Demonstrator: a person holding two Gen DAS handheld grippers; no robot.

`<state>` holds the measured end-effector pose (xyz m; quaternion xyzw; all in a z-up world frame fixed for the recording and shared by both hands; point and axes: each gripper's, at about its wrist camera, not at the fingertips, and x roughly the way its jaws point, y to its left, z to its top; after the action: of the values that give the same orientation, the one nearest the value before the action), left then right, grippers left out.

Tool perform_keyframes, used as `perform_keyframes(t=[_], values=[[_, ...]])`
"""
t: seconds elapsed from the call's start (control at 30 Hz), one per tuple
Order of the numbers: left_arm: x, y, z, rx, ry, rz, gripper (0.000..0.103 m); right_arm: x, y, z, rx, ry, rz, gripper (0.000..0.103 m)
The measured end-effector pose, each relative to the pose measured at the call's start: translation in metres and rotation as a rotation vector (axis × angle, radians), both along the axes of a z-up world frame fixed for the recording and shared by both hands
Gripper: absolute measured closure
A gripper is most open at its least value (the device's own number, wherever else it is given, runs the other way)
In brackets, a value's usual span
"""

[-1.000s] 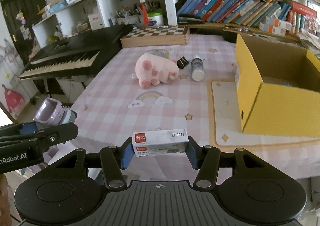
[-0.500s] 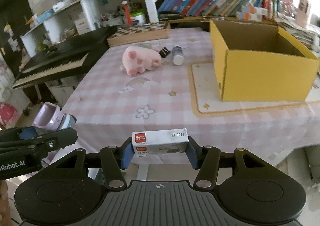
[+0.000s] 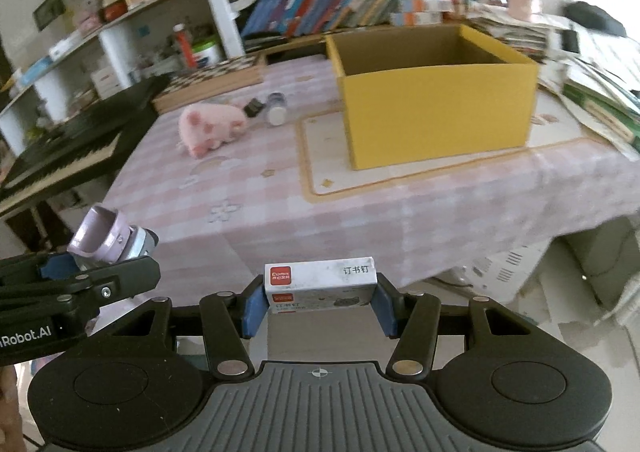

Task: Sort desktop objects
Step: 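Lift and carry the truck and staple box with both tools toward the yellow box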

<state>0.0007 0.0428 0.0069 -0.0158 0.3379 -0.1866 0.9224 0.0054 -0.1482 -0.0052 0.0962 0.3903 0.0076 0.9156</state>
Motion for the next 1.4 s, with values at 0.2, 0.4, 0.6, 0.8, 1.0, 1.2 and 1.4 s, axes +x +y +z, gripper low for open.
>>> perform_keyframes(t=[0.2,0.4,0.6,0.8,1.0,1.2,1.4], values=[[0.001,-0.020,-0.001,-0.004,0.003,-0.073,0.042,-0.014,-0.016,-0.001,-0.004,0.004,-0.068,0.049],[0.005,-0.036,-0.003,-0.002,0.006,-0.136,0.042,-0.021,-0.029,0.000,-0.005,0.001,-0.125,0.049],[0.013,-0.051,-0.003,-0.001,0.006,-0.176,0.042,-0.021,-0.042,-0.001,-0.006,0.005,-0.154,0.049],[0.024,-0.065,-0.003,0.000,0.007,-0.203,0.042,-0.015,-0.055,0.001,-0.009,0.003,-0.174,0.049],[0.037,-0.079,-0.003,-0.006,0.009,-0.204,0.042,-0.003,-0.070,0.002,-0.014,0.009,-0.172,0.049],[0.049,-0.093,-0.003,-0.010,0.014,-0.207,0.042,0.009,-0.083,0.002,-0.016,0.016,-0.169,0.049],[0.063,-0.110,-0.004,-0.016,0.018,-0.206,0.042,0.023,-0.100,0.002,-0.022,0.024,-0.163,0.049]])
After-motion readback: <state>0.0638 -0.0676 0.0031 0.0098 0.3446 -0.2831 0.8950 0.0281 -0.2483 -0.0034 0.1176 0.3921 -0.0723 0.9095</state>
